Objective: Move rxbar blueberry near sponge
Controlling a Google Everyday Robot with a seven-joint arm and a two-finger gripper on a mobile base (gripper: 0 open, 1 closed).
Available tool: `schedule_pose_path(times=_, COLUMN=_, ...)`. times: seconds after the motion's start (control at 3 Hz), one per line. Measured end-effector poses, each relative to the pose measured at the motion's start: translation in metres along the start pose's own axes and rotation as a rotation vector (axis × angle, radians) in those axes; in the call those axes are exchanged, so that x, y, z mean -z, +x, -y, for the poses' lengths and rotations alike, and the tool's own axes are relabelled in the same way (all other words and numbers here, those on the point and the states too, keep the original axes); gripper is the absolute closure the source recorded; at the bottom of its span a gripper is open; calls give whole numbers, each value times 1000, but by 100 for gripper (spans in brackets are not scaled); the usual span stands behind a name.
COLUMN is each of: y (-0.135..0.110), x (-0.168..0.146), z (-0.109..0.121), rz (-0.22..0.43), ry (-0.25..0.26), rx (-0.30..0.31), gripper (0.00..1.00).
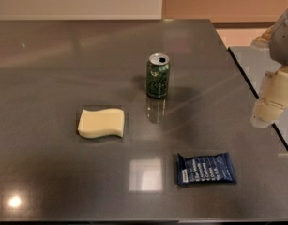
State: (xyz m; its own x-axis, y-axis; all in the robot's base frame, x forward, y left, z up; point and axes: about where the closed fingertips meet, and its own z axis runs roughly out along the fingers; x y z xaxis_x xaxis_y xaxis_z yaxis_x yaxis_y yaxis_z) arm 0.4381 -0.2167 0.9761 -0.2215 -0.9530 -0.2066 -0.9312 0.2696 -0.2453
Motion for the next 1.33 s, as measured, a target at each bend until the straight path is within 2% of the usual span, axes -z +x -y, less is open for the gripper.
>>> schedule_pose_path(times=0.67, y=-1, x=1, z=0, rz=9, ry=-4, rx=-1, gripper=0)
schedule_pose_path(times=1.0, y=-5, x=-8, z=-31, rz=126, ry=-57, rx=24, gripper=0)
schedule_pose_path(times=1.33, y=-11, x=-10, z=-46, rz=173, ry=-68, rx=45, gripper=0)
